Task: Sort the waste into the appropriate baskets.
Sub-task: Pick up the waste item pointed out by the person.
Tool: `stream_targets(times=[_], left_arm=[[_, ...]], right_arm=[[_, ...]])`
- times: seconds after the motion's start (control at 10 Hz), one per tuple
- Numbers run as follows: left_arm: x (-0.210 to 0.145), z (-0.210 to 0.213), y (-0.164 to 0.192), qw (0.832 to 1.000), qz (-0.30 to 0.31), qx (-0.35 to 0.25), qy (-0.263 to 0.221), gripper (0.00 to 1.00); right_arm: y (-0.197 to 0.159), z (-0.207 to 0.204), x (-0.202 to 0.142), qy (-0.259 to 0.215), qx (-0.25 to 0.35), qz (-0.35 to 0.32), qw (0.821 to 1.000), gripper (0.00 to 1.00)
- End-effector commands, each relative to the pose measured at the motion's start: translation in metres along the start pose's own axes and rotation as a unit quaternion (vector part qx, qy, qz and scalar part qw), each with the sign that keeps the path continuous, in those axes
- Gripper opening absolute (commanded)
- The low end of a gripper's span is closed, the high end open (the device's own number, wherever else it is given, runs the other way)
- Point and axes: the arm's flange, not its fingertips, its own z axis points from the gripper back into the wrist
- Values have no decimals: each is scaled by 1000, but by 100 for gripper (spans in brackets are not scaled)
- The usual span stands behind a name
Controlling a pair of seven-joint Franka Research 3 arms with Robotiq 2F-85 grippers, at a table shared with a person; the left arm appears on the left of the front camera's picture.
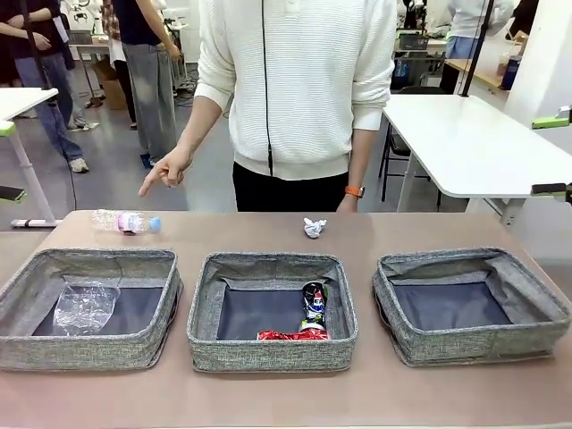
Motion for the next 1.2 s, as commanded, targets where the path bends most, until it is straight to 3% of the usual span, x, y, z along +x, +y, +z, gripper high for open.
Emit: stream_targets(times=[0.0,0.2,0.3,0.4,0.5,0.6,0.7,0.8,0.9,1.0,1.1], left_arm=[[-2,0,0,1000,-8,-5,2,100],[0,0,0,1000,0,0,0,100],[20,-15,5,979,-104,176,4,100],[43,-32,12,897,-208,388,44,100],[56,-51,16,822,-311,471,77,100],[67,-69,26,704,-425,557,120,100],[82,-82,40,627,-498,575,168,100],[97,-89,47,585,-534,573,211,100],[107,-94,54,556,-549,569,257,100],[113,-98,59,529,-561,557,307,100],[121,-107,61,514,-571,542,340,100]], right_arm=[[-2,0,0,1,3,8,1000,100],[-2,0,0,1,3,8,1000,100],[-2,0,0,1,3,8,1000,100],[-2,0,0,1,3,8,1000,100],[-2,0,0,1,3,8,1000,100],[-2,0,0,1,3,8,1000,100],[-2,0,0,1,3,8,1000,100],[-2,0,0,1,3,8,1000,100],[-2,0,0,1,3,8,1000,100],[-2,0,0,1,3,8,1000,100],[-2,0,0,1,3,8,1000,100]])
